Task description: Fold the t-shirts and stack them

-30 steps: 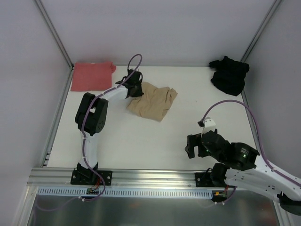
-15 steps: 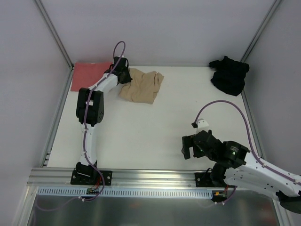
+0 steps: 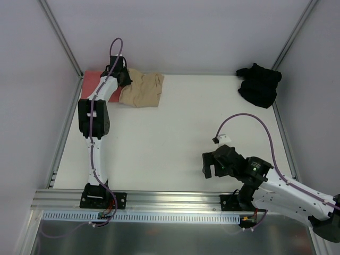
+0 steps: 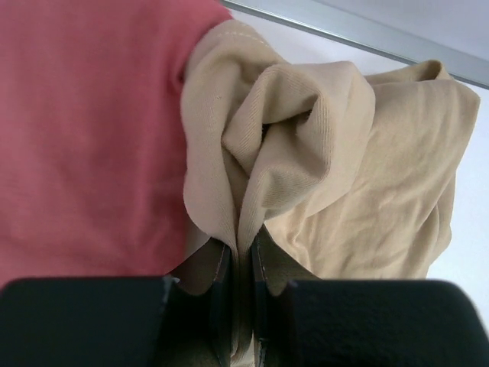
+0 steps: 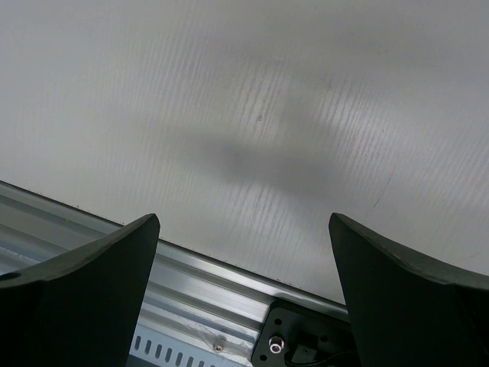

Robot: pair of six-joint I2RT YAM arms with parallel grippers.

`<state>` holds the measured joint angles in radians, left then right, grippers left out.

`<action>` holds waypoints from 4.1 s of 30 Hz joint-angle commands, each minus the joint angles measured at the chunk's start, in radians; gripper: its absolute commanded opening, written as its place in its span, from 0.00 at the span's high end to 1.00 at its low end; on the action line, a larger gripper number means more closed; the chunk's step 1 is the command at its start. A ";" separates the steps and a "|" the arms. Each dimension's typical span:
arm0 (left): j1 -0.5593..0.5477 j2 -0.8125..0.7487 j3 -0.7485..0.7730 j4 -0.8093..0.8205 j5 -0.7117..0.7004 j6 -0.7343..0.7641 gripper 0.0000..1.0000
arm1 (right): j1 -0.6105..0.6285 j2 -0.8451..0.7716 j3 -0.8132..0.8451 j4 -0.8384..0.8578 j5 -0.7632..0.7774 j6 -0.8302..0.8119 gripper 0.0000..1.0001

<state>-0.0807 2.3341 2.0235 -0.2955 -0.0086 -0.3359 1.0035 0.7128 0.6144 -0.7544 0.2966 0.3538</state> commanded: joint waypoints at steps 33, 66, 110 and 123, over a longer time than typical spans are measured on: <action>0.064 -0.157 0.241 -0.131 -0.019 0.272 1.00 | -0.034 0.036 -0.053 0.105 -0.076 -0.013 0.01; 0.142 -0.254 0.273 -0.122 0.007 0.219 1.00 | -0.036 0.080 -0.067 0.147 -0.103 -0.013 0.00; 0.099 -0.196 0.353 -0.110 0.180 0.043 1.00 | -0.037 0.076 -0.102 0.171 -0.114 0.002 0.01; 0.090 -0.180 0.388 -0.110 0.197 0.046 1.00 | -0.036 0.091 -0.100 0.179 -0.116 -0.001 0.00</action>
<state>0.0120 2.1578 2.3505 -0.4622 0.1596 -0.2813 0.9707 0.8021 0.5091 -0.5903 0.1745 0.3485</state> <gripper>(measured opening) 0.073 0.993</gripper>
